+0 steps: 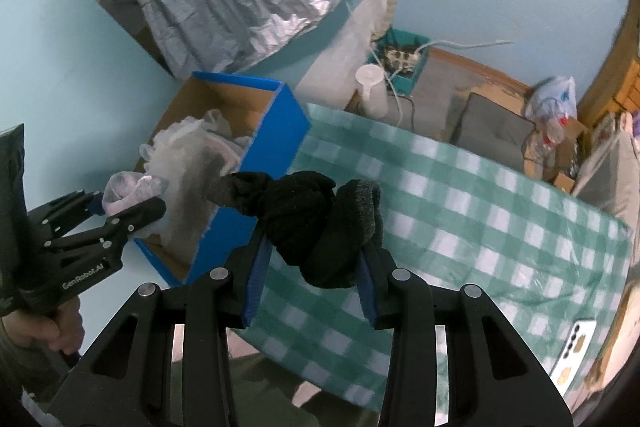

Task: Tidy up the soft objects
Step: 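Lift both socks and carry them over the cardboard box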

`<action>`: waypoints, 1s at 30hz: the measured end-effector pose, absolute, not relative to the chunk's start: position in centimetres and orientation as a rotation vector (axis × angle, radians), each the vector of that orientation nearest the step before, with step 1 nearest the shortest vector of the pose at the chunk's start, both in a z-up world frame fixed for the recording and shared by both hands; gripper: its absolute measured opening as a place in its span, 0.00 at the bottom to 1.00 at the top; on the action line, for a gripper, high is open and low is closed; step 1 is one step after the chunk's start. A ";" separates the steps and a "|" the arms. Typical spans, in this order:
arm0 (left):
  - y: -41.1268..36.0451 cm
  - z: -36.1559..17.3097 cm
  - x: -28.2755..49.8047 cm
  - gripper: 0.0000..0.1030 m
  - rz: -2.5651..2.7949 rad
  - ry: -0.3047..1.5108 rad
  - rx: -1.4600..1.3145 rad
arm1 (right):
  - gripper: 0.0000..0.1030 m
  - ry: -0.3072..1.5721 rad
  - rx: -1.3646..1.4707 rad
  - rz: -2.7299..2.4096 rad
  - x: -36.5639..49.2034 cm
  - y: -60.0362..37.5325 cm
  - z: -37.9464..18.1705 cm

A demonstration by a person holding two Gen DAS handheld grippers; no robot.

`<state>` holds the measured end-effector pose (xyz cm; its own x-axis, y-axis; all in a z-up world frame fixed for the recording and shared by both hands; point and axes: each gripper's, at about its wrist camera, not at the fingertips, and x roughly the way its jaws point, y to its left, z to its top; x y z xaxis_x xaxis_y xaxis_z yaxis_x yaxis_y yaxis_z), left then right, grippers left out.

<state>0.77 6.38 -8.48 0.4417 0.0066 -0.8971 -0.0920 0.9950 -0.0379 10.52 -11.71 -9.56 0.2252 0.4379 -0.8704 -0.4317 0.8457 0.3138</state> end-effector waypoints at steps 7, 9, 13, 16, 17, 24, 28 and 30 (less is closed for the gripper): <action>9.3 -8.2 1.1 0.39 0.110 1.096 -0.093 | 0.37 1.203 -0.016 0.651 11.8 -7.6 -9.5; 9.9 -8.1 1.2 0.39 0.119 1.092 -0.087 | 0.37 1.201 -0.023 0.662 12.1 -6.5 -9.5; 11.4 -8.0 1.8 0.39 0.130 1.084 -0.081 | 0.37 1.196 -0.039 0.678 12.8 -4.5 -9.3; 12.4 -7.9 2.2 0.39 0.137 1.077 -0.072 | 0.37 1.191 -0.043 0.687 13.3 -3.1 -9.2; 12.7 -7.9 2.3 0.39 0.138 1.076 -0.070 | 0.37 1.191 -0.044 0.688 13.4 -2.8 -9.2; 14.9 -8.2 4.1 0.39 0.128 1.079 -0.069 | 0.37 1.194 -0.040 0.690 14.7 -0.1 -9.4; 15.6 -8.8 5.3 0.39 0.109 1.089 -0.059 | 0.37 1.211 -0.026 0.683 15.6 1.3 -10.1; 15.9 -9.2 5.8 0.39 0.098 1.095 -0.056 | 0.38 1.219 -0.017 0.677 16.0 1.9 -10.5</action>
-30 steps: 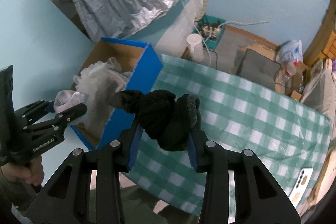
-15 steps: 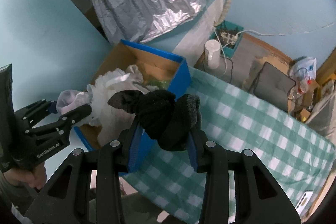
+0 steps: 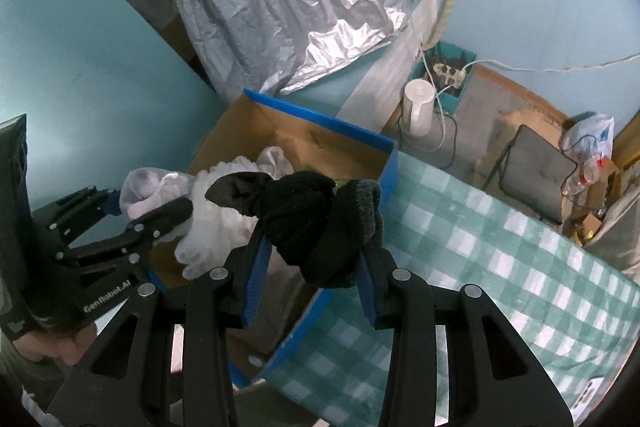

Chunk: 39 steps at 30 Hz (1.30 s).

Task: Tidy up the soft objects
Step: 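Lift both socks and carry them over the cardboard box, then open both grippers to drop the grey and black socks into the box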

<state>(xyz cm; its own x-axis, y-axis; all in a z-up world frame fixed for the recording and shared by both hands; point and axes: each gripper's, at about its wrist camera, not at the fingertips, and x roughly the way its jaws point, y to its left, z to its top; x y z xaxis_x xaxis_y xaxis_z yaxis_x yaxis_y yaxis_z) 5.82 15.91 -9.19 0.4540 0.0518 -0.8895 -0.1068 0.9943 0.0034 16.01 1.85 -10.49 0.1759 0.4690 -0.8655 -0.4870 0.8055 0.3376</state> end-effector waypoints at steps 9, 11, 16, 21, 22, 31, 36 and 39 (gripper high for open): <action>16.8 -11.4 8.2 0.39 0.069 1.141 -0.033 | 0.38 1.257 0.000 0.642 17.7 4.3 -12.7; 17.1 -11.8 8.6 0.39 0.068 1.151 -0.031 | 0.39 1.264 -0.001 0.636 18.1 4.8 -13.0; 17.9 -12.6 9.7 0.39 0.058 1.169 -0.042 | 0.39 1.273 -0.009 0.619 18.7 5.7 -13.9; 18.3 -13.2 10.3 0.42 0.054 1.182 -0.047 | 0.42 1.276 -0.005 0.604 19.2 6.3 -14.4; 18.4 -13.4 10.5 0.43 0.053 1.186 -0.047 | 0.42 1.276 -0.003 0.602 19.3 6.5 -14.4; 18.7 -13.2 10.5 0.73 0.063 1.177 -0.031 | 0.54 1.253 -0.009 0.576 19.1 6.7 -14.3; 18.8 -12.4 10.1 0.74 0.060 1.163 -0.025 | 0.54 1.244 0.014 0.560 18.9 6.0 -13.7; 18.9 -11.7 9.6 0.74 0.062 1.152 -0.031 | 0.55 1.232 0.015 0.557 18.6 5.7 -13.0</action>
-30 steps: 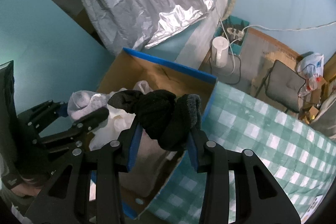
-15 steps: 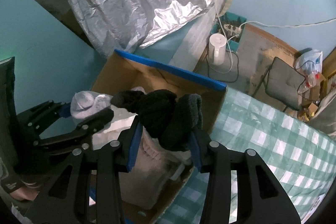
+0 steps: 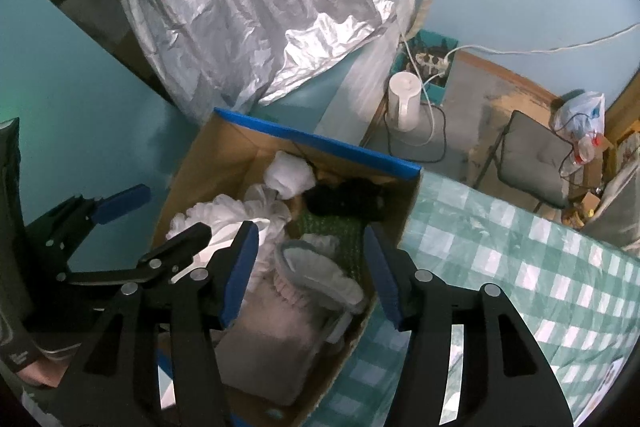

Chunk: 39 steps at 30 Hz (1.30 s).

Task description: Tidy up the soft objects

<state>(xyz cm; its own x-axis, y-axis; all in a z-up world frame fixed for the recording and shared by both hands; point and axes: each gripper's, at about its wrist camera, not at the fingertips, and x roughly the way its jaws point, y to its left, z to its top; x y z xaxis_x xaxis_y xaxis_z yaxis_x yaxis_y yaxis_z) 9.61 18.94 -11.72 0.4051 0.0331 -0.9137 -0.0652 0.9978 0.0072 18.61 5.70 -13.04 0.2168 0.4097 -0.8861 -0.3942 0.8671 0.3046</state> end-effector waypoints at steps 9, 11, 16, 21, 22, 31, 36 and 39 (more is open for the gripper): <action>18.8 -8.7 7.2 0.76 0.073 1.106 -0.055 | 0.59 1.179 0.007 0.569 17.2 4.7 -10.3; 18.7 -8.0 6.7 0.76 0.072 1.098 -0.060 | 0.60 1.164 -0.001 0.571 16.8 4.3 -9.5; 18.1 -6.6 5.3 0.78 0.076 1.090 -0.080 | 0.60 1.130 -0.013 0.571 15.8 3.1 -7.7; 17.1 -5.1 3.8 0.80 0.097 1.061 -0.082 | 0.60 1.112 -0.003 0.565 14.9 1.4 -6.3; 17.0 -4.9 3.6 0.80 0.098 1.059 -0.082 | 0.60 1.108 0.001 0.563 14.7 1.0 -6.0; 15.4 -2.3 1.2 0.84 0.115 1.027 -0.117 | 0.60 1.061 -0.012 0.524 12.5 -2.3 -3.0; 14.3 -0.9 0.2 0.87 0.130 1.001 -0.105 | 0.61 1.039 -0.019 0.514 11.4 -4.0 -1.5; 13.5 -0.1 -0.4 0.92 0.139 0.979 -0.102 | 0.61 1.024 -0.021 0.506 11.1 -4.9 -0.8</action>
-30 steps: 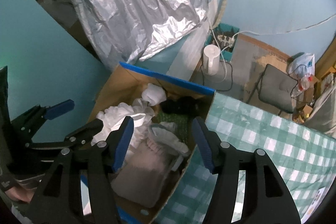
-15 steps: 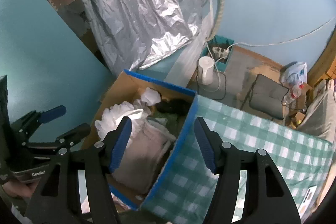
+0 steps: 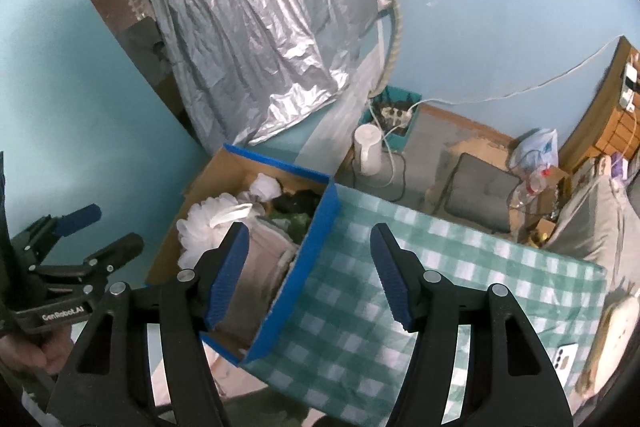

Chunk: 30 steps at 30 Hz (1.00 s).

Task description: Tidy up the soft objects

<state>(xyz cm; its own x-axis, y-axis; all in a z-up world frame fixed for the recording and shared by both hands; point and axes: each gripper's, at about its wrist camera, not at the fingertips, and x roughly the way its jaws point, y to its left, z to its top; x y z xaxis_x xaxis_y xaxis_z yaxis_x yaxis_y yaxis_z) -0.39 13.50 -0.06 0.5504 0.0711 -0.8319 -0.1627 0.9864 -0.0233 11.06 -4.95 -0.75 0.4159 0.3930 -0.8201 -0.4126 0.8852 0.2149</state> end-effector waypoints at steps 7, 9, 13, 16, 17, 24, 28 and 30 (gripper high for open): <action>10.8 1.1 -1.4 0.98 0.131 0.938 -0.072 | 0.62 0.982 -0.030 0.459 10.1 -7.4 0.7; 10.1 1.6 -1.6 0.98 0.130 0.926 -0.055 | 0.62 0.979 -0.026 0.450 9.9 -8.2 0.9; 8.3 2.6 -2.0 0.99 0.119 0.898 -0.028 | 0.62 0.972 -0.024 0.434 9.4 -9.3 1.3; 7.1 3.0 -2.2 0.99 0.119 0.882 -0.003 | 0.62 0.967 -0.019 0.423 9.0 -10.2 1.5; 6.8 3.2 -2.2 0.99 0.123 0.877 0.005 | 0.62 0.965 -0.015 0.420 8.9 -10.4 1.6; 5.5 3.7 -2.4 0.99 0.133 0.883 0.014 | 0.62 0.952 -0.003 0.413 8.4 -11.7 2.0; 5.1 3.8 -2.4 0.99 0.133 0.884 0.020 | 0.62 0.956 -0.002 0.413 8.4 -11.7 2.0; 5.1 3.6 -2.3 0.99 0.141 0.887 0.018 | 0.62 0.955 -0.006 0.410 8.5 -11.8 1.9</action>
<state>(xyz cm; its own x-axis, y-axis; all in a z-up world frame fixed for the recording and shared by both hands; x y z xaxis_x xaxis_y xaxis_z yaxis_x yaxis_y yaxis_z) -2.32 5.07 3.64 0.6233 0.1300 -0.7711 -0.1149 0.9906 0.0742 8.46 -11.77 1.95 0.5068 0.3376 -0.7932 -0.3425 0.9232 0.1741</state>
